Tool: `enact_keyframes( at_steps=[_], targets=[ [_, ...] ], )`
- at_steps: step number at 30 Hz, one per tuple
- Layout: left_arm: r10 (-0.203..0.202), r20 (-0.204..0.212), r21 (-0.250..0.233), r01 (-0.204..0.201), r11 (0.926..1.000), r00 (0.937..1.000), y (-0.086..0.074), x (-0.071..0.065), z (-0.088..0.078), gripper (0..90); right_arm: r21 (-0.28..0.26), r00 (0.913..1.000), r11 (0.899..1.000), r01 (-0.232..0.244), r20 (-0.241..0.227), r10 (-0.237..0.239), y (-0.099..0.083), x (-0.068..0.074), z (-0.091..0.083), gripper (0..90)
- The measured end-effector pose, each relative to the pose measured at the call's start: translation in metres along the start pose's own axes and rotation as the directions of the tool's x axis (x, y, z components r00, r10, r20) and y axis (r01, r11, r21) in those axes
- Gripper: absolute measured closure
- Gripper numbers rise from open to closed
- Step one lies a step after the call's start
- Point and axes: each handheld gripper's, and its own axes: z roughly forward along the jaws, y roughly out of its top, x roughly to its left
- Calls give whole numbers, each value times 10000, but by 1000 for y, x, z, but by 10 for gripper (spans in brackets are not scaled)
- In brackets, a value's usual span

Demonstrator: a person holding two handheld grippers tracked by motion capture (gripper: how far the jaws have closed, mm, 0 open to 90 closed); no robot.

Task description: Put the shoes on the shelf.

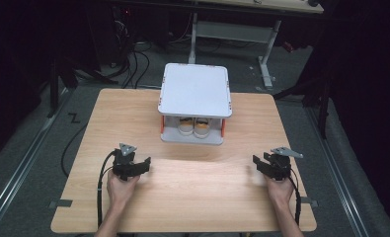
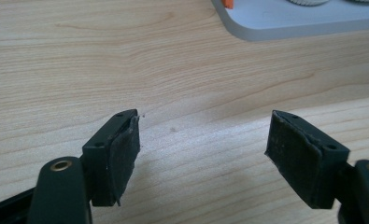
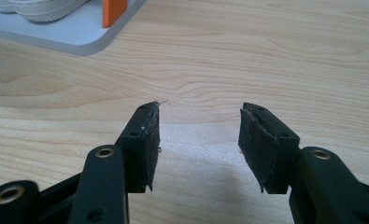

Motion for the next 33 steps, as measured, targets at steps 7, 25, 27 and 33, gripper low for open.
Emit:
enact_keyframes(
  at_steps=[7, 25, 27, 33],
  targets=[
    [44, -277, 12, -43, 10000, 9996, -1, 0, 5, 261, 222, 9998, 9997, 71, 171, -75, -3, -2, 6, 479],
    [317, -602, 238, -303, 9993, 9977, -4, -3, 13, 225, 718, 9974, 9963, 469, 516, -506, -7, 1, 17, 406],
    [302, -598, 241, -288, 9993, 9978, -4, -2, 13, 225, 715, 9973, 9963, 477, 518, -514, -7, 0, 17, 402],
    [280, -567, 233, -267, 9994, 9980, -4, -2, 13, 229, 713, 9973, 9962, 492, 518, -529, -7, 0, 18, 399]
  ],
)
